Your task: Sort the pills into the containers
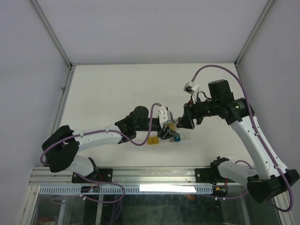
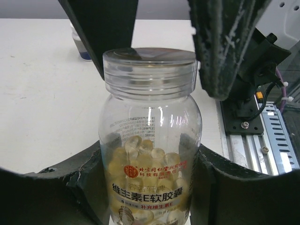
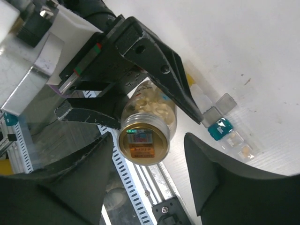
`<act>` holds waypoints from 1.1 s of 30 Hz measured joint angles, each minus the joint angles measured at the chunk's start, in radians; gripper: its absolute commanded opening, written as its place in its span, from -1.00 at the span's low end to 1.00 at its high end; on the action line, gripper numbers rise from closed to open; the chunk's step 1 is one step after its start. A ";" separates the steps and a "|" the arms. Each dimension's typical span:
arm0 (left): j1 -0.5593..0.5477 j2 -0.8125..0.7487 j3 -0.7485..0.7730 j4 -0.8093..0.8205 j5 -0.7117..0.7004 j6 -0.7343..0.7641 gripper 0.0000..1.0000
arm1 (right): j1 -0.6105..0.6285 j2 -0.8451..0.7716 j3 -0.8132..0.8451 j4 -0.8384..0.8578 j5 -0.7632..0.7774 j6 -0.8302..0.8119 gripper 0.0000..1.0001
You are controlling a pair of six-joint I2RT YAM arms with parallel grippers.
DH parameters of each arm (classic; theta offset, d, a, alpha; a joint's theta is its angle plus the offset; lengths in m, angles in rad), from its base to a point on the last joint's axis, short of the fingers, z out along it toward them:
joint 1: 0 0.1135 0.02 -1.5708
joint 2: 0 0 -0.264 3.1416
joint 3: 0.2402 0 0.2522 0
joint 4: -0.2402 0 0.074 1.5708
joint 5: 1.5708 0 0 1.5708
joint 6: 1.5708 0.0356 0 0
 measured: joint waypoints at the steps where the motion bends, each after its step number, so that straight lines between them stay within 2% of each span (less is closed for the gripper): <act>1: 0.000 -0.001 0.000 0.004 -0.002 0.000 -1.00 | 0.008 0.000 -0.002 -0.001 -0.002 0.003 0.11; 2: 0.000 -0.001 0.000 0.005 -0.004 0.000 -1.00 | 0.014 0.000 -0.002 -0.003 -0.003 0.003 -0.06; 3: 0.000 -0.001 0.000 0.005 -0.006 0.000 -1.00 | 0.020 0.000 -0.002 -0.004 -0.002 0.003 -0.15; 6: 0.000 -0.001 0.000 0.001 -0.007 0.000 -1.00 | 0.027 0.001 -0.002 -0.006 0.004 -0.011 -0.70; 10: 0.000 -0.001 0.000 -0.005 0.002 0.008 -1.00 | 0.037 0.010 0.015 -0.029 0.017 -0.057 -1.00; 11: 0.000 -0.001 0.000 -0.003 0.003 0.011 -1.00 | 0.047 0.015 0.030 -0.045 0.023 -0.087 -1.00; 14: 0.002 -0.001 0.004 0.001 0.013 0.026 -1.00 | 0.063 0.029 0.068 -0.095 0.024 -0.210 -1.00; 22: 0.008 0.004 0.042 -0.008 0.160 0.033 -1.00 | 0.100 0.055 0.190 -0.358 -0.056 -1.074 -1.00; 28: 0.021 0.006 0.056 -0.015 0.183 0.032 -1.00 | 0.116 0.112 0.267 -0.470 -0.014 -1.420 -0.97; 29: 0.022 0.010 0.058 -0.018 0.185 0.032 -1.00 | 0.122 0.110 0.263 -0.473 0.002 -1.468 -0.91; 30: 0.022 0.013 0.059 -0.020 0.187 0.031 -1.00 | 0.126 0.105 0.257 -0.476 0.014 -1.504 -0.74; 32: 0.022 0.023 0.064 -0.021 0.192 0.029 -1.00 | 0.130 0.094 0.246 -0.479 0.033 -1.559 -0.19; 33: 0.022 0.029 0.068 -0.021 0.197 0.028 -1.00 | 0.130 0.090 0.243 -0.480 0.038 -1.574 0.02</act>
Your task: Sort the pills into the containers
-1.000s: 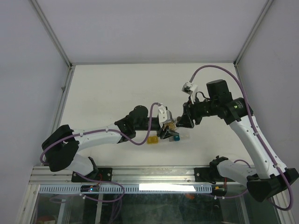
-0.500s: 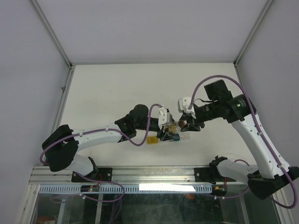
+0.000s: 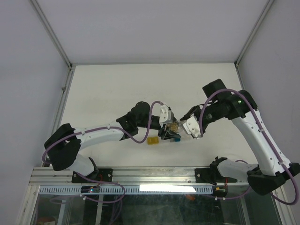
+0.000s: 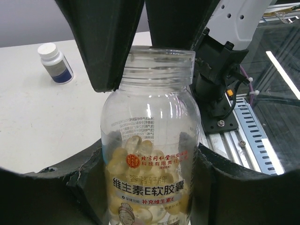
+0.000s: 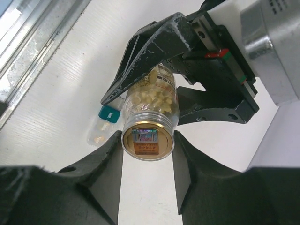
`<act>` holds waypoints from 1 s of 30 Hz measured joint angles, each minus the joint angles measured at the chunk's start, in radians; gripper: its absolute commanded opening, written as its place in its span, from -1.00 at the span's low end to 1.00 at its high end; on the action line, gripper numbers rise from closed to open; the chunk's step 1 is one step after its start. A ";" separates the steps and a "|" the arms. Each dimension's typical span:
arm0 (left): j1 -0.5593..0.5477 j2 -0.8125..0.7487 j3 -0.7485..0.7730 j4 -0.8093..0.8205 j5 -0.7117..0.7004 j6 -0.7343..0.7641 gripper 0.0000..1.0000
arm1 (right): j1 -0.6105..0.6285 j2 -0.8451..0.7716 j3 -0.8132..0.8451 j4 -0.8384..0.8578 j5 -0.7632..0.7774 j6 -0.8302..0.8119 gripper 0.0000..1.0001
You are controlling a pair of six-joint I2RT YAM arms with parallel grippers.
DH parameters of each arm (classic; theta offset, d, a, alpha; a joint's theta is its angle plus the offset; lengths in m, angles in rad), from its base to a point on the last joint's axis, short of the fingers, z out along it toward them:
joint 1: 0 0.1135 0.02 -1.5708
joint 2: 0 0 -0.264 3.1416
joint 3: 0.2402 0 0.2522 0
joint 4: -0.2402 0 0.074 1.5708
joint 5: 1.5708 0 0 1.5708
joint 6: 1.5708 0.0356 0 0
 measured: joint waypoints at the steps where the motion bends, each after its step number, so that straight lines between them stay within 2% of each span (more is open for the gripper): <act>1: 0.000 0.003 0.003 0.000 0.004 0.000 -1.00 | 0.000 -0.003 0.000 0.000 0.002 -0.003 0.19; 3: 0.000 0.007 0.009 -0.007 0.009 -0.008 -1.00 | 0.000 -0.011 0.000 0.010 0.003 0.006 0.52; 5: 0.000 0.009 0.009 -0.025 0.011 -0.017 -1.00 | -0.001 -0.029 0.000 0.034 0.000 0.040 0.72; 8: 0.000 0.011 0.008 -0.043 0.011 -0.024 -1.00 | -0.003 -0.075 -0.014 0.079 0.003 0.154 0.81; 11: 0.000 0.011 0.003 -0.041 0.011 -0.026 -1.00 | -0.022 -0.153 -0.061 0.144 0.002 0.351 0.87; 13: 0.000 0.011 -0.006 -0.042 0.009 -0.029 -1.00 | -0.062 -0.224 -0.123 0.206 -0.021 0.557 0.87; 14: 0.000 0.011 -0.013 -0.040 0.006 -0.032 -1.00 | -0.074 -0.240 -0.139 0.221 -0.026 0.611 0.87; 17: 0.000 0.011 -0.039 -0.025 -0.010 -0.051 -1.00 | -0.147 -0.322 -0.244 0.338 -0.071 0.964 0.87; 22: 0.000 0.011 -0.049 -0.010 -0.031 -0.074 -1.00 | -0.199 -0.300 -0.296 0.468 -0.098 1.374 0.78; 26: 0.000 0.011 -0.049 0.003 -0.044 -0.080 -1.00 | -0.200 -0.219 -0.296 0.528 -0.099 1.517 0.51; 30: 0.000 0.011 -0.049 0.005 -0.048 -0.082 -1.00 | -0.195 -0.152 -0.311 0.551 -0.097 1.586 0.44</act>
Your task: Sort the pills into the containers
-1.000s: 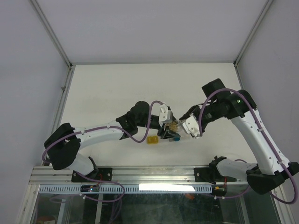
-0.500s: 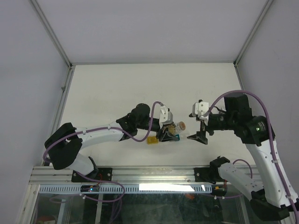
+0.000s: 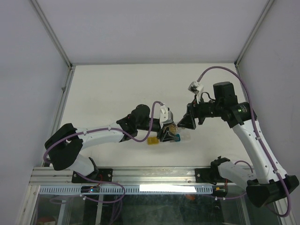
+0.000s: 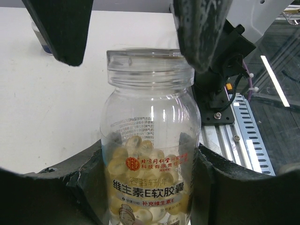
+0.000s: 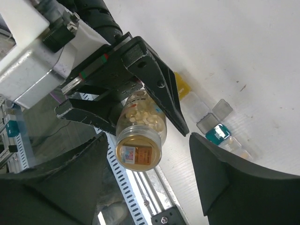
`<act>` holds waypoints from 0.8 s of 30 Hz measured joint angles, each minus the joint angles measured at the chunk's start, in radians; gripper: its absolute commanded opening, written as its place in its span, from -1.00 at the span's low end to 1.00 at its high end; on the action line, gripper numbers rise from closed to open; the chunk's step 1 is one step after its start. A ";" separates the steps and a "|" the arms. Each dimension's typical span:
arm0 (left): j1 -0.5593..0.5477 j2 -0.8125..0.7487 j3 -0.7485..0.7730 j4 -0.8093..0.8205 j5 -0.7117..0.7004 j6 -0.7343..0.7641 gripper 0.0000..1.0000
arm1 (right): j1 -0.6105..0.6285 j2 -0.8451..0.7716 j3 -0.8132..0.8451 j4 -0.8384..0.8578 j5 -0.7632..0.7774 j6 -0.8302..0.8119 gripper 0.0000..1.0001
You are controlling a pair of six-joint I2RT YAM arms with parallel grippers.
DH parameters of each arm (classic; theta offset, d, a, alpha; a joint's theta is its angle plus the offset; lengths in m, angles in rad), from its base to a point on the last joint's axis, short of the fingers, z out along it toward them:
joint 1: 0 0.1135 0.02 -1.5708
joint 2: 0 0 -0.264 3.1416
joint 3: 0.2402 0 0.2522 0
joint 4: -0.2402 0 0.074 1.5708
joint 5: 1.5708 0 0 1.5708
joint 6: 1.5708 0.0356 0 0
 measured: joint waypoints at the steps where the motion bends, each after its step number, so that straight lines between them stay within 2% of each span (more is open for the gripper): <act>1: 0.000 0.000 0.000 0.000 0.000 0.000 -1.00 | 0.006 0.008 -0.003 0.001 0.002 0.011 0.44; 10: 0.000 0.000 0.000 0.000 -0.010 0.000 -1.00 | 0.080 0.010 -0.007 0.005 0.036 0.023 0.30; 13: 0.000 0.000 0.000 0.000 -0.022 -0.001 -1.00 | 0.091 0.010 -0.010 0.002 0.056 0.017 0.19; 16: 0.000 0.000 0.000 0.000 -0.026 -0.001 -1.00 | 0.101 0.010 -0.014 -0.008 0.073 0.009 0.01; 19: 0.000 0.000 0.000 -0.001 -0.024 -0.002 -1.00 | 0.109 0.010 -0.014 -0.015 0.094 -0.007 -0.39; 21: 0.000 0.000 0.000 -0.003 -0.025 -0.002 -1.00 | 0.110 0.010 -0.014 -0.018 0.100 -0.020 -0.58; 24: 0.000 0.000 0.001 -0.009 -0.023 -0.002 -1.00 | 0.116 0.010 -0.008 -0.030 0.103 -0.068 -0.67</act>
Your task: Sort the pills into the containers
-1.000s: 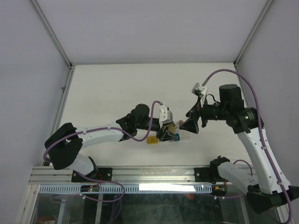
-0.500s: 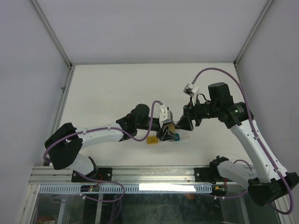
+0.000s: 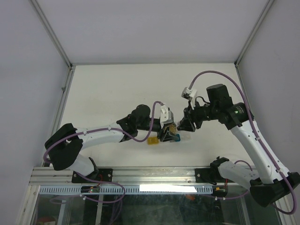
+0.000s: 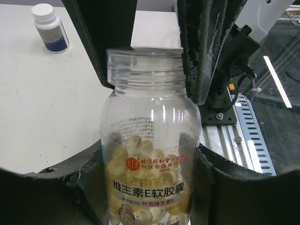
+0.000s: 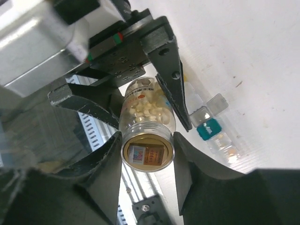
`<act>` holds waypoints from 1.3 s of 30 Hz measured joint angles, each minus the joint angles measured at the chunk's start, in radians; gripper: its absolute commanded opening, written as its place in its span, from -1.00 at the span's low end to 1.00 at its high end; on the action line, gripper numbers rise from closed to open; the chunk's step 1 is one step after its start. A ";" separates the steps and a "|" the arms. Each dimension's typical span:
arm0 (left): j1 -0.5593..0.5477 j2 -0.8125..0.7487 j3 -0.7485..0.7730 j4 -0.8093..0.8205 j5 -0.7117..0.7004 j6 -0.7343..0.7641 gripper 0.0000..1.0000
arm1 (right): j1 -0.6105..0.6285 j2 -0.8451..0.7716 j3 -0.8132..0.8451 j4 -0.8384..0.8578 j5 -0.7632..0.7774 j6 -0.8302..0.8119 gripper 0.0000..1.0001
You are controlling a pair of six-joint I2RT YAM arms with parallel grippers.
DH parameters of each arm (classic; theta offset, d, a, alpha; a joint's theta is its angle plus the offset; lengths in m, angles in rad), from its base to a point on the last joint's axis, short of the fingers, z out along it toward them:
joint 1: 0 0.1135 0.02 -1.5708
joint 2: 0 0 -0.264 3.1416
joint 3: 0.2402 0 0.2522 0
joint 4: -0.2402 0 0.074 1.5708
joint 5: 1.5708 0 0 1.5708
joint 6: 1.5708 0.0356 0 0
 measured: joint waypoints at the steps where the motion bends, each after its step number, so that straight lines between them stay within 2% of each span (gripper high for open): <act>1: 0.000 0.000 0.001 0.000 0.003 0.000 -1.00 | 0.002 0.000 0.006 -0.008 -0.002 -0.028 -0.68; 5: 0.000 0.000 0.022 -0.003 0.038 0.000 -1.00 | 0.009 -0.003 0.051 -0.069 -0.045 -0.294 -0.65; 10: 0.000 0.021 0.061 -0.025 0.112 0.005 -1.00 | 0.011 -0.027 0.074 -0.201 -0.126 -0.876 -0.54; 12: 0.000 0.025 0.068 -0.026 0.120 0.005 -1.00 | 0.011 0.001 0.106 -0.256 -0.137 -1.009 -0.29; 14: 0.007 0.025 0.068 -0.033 0.124 0.005 -1.00 | 0.011 0.031 0.121 -0.272 -0.145 -1.095 0.09; 17: 0.019 0.024 0.068 -0.050 0.126 0.004 -1.00 | 0.010 0.045 0.120 -0.262 -0.150 -1.161 0.49; 19: 0.018 0.024 0.068 -0.061 0.127 0.004 -1.00 | 0.010 0.038 0.120 -0.244 -0.154 -1.178 0.68; 23: 0.018 0.024 0.067 -0.074 0.129 0.004 -1.00 | 0.011 0.015 0.121 -0.211 -0.154 -1.113 0.85; 27: 0.018 0.024 0.062 -0.072 0.127 0.002 -1.00 | 0.010 -0.013 0.137 -0.187 -0.134 -0.959 0.96; 35: 0.018 0.009 0.005 -0.050 0.086 -0.016 -1.00 | 0.000 -0.153 0.086 -0.003 -0.034 -0.290 0.92; 39: 0.018 0.008 0.005 -0.035 0.074 -0.021 -1.00 | -0.019 -0.118 0.045 0.012 -0.030 -0.117 0.84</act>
